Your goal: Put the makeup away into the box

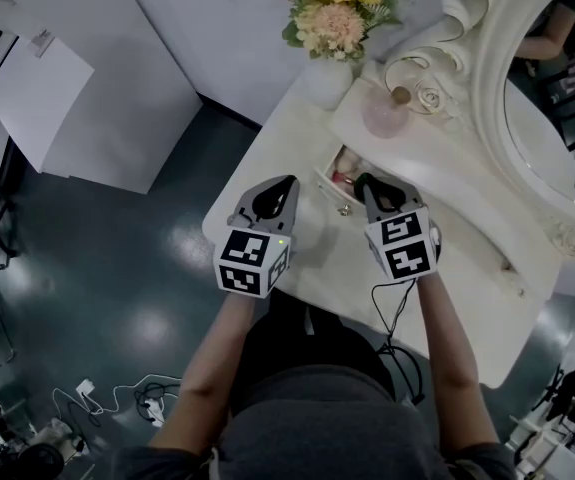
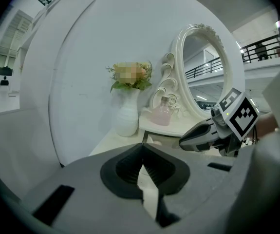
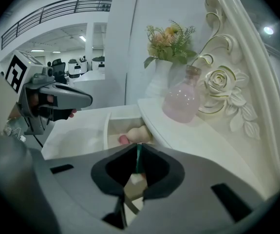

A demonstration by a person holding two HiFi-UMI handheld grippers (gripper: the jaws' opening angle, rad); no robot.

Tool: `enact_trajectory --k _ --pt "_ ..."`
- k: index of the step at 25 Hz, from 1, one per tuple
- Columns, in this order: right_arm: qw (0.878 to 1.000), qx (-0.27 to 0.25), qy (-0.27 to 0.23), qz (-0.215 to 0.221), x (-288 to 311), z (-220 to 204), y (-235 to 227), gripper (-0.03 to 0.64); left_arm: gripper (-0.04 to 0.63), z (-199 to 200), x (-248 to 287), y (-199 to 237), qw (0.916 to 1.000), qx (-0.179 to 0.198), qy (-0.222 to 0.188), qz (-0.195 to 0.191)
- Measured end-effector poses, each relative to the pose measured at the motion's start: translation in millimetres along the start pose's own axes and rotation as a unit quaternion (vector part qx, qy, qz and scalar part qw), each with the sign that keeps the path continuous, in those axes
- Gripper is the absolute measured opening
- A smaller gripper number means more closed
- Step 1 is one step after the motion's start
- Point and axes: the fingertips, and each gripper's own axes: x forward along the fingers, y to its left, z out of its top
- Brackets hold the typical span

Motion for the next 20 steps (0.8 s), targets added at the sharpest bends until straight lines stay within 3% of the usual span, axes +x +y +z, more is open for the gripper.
enact_trajectory --k 7,20 --pt "1.000 0.019 -0.009 0.000 -3 2 -2 0.043 0.005 1 2 2 1.0000 0.003 0.002 -0.006" --pt "0.990 0.106 -0.091 -0.023 -38 20 -17 0.032 0.005 10 7 -2 0.9998 0.014 0.001 -0.011"
